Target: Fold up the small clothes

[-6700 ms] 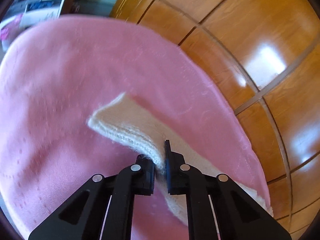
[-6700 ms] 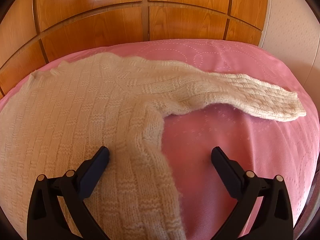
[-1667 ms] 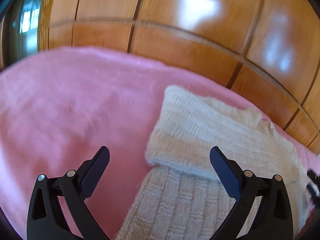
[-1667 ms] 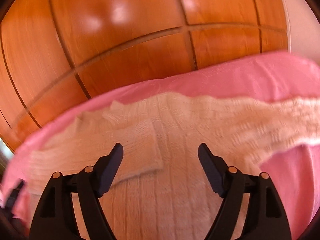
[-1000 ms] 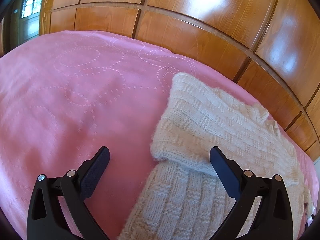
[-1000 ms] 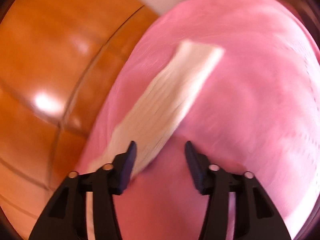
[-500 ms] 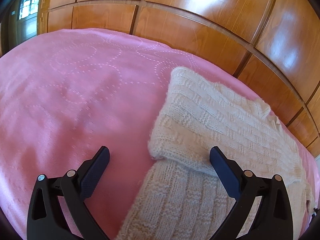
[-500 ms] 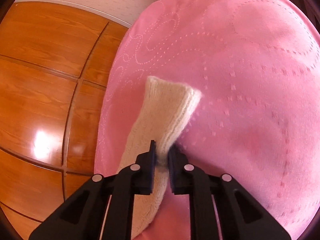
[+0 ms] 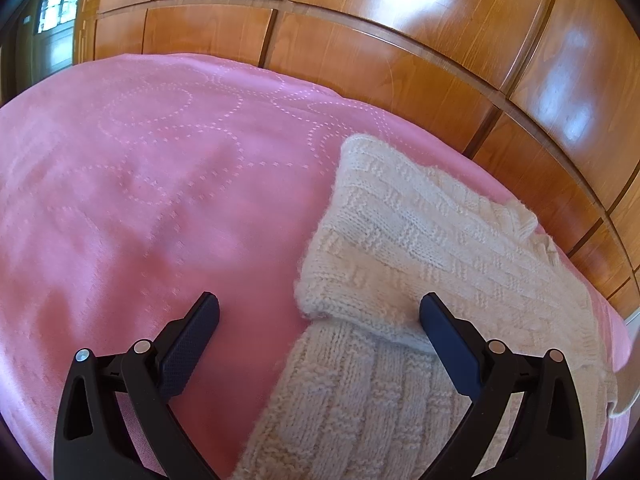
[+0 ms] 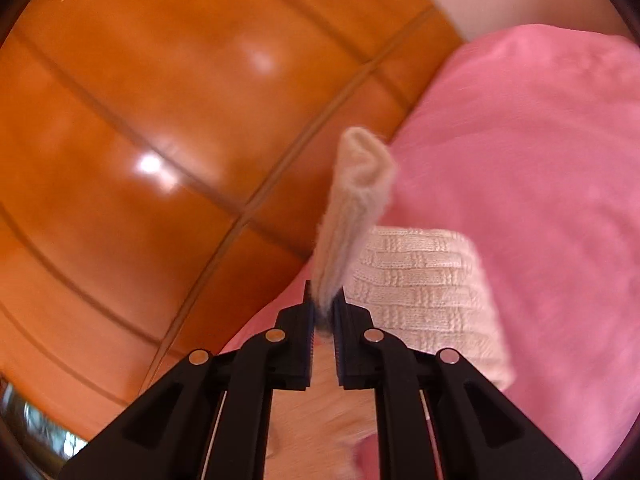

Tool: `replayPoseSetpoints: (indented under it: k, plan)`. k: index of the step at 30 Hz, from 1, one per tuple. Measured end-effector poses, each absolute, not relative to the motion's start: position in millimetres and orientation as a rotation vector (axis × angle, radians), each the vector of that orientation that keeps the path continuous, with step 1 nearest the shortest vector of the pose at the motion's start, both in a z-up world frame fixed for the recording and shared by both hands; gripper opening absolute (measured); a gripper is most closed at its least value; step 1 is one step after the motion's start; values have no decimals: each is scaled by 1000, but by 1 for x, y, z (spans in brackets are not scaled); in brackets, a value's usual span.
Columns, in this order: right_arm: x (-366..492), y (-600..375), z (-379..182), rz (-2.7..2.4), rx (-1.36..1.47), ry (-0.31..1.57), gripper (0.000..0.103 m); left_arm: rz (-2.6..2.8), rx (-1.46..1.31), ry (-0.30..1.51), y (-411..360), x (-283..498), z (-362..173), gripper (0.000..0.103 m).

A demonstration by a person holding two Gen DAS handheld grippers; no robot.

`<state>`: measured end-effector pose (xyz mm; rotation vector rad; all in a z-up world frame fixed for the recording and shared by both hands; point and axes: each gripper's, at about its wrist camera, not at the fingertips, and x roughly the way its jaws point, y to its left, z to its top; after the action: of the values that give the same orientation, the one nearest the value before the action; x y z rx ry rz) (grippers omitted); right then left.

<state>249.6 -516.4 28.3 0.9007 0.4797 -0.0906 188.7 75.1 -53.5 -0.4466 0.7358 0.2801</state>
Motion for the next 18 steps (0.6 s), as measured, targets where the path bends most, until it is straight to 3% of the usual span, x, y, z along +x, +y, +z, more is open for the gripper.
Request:
replayPoseSetpoints:
  k: [7,12,14,15,16,18]
  plan:
    - [291,-394,36,160,793,550,7,275,-451,740,76,190,-55,99]
    - [308,-315,11,277,574,666,11,273,-458,737,76,190,-54,99]
    - [316,-298,-6,285,510,728,21,273,-458,738,75,190,-54,99]
    - [315,-288,-18,269,458,776,45,273,-458,738,75,190,-54,99]
    - [290,-287,-27,257,433,785,55,273,-458,738,76,190,-55,99]
    - [267,-288,-30,193,364,744,58,273,-457,738,76,191,-55,99]
